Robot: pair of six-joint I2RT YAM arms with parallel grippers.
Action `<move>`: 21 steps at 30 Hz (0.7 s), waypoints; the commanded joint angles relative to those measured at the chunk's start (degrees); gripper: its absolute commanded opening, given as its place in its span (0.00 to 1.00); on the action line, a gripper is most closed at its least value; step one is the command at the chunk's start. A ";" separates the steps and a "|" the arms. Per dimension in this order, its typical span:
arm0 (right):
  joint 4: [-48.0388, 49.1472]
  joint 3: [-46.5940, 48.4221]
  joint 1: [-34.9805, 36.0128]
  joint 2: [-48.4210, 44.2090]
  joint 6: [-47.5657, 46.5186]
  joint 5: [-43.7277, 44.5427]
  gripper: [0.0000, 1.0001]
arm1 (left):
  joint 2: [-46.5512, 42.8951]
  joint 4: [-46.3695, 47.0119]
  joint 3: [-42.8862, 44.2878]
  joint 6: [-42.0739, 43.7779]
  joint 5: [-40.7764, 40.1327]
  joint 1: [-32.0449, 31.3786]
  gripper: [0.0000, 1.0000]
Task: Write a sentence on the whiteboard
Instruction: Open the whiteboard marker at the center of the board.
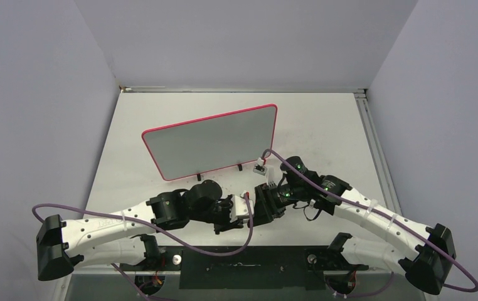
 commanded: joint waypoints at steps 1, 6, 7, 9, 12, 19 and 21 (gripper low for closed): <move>4.90 -1.98 0.56 -1.91 3.24 3.01 0.46 | -0.17 1.60 2.62 -1.21 2.26 1.10 0.00; 9.46 -5.37 0.64 -4.68 7.18 3.70 0.45 | -0.10 1.92 2.36 -1.72 3.25 2.12 0.00; 9.64 -5.61 0.70 -5.19 7.30 4.00 0.45 | -0.06 1.95 2.35 -1.68 3.35 2.21 0.00; 9.81 -5.75 0.71 -5.87 7.58 4.57 0.44 | 0.13 1.92 2.39 -1.72 3.65 2.29 0.00; 10.36 -5.72 0.67 -6.46 8.01 5.34 0.44 | 0.57 1.88 2.52 -1.73 4.38 2.31 0.00; 14.41 -7.08 0.96 -7.06 10.28 5.36 0.39 | 0.91 1.67 2.76 -2.15 4.20 2.39 0.00; 14.34 -7.09 1.01 -7.07 10.29 5.39 0.39 | 1.06 1.58 2.88 -2.29 4.14 2.57 0.00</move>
